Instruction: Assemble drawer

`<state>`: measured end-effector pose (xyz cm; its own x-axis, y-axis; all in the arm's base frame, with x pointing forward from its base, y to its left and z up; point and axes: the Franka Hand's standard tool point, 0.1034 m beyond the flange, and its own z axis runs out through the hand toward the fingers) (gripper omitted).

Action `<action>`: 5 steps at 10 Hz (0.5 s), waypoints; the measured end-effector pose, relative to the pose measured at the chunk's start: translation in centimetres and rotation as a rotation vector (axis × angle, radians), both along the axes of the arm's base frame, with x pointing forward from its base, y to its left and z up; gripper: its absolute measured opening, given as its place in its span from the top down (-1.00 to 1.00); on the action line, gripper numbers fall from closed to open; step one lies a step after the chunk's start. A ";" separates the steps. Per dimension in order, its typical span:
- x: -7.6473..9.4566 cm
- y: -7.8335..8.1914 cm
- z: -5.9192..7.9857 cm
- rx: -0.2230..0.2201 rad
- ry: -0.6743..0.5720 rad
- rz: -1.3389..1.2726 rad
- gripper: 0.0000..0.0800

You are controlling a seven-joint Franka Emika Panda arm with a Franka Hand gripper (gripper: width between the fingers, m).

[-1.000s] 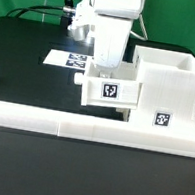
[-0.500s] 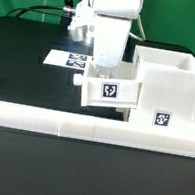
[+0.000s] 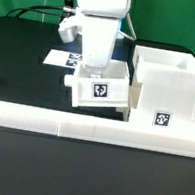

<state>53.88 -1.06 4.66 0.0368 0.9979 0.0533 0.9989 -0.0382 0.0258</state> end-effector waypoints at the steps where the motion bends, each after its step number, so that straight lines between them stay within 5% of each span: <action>1: 0.0 0.0 0.0 0.000 0.000 0.000 0.89; 5: -0.3 -2.2 0.3 -0.021 0.005 -0.005 0.89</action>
Offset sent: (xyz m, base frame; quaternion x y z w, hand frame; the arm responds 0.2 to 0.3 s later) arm -0.0143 -0.0281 0.0075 0.0154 -0.0005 -0.0218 0.9996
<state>53.54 -3.29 4.94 0.0421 0.9986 0.0326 0.9989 -0.0428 0.0214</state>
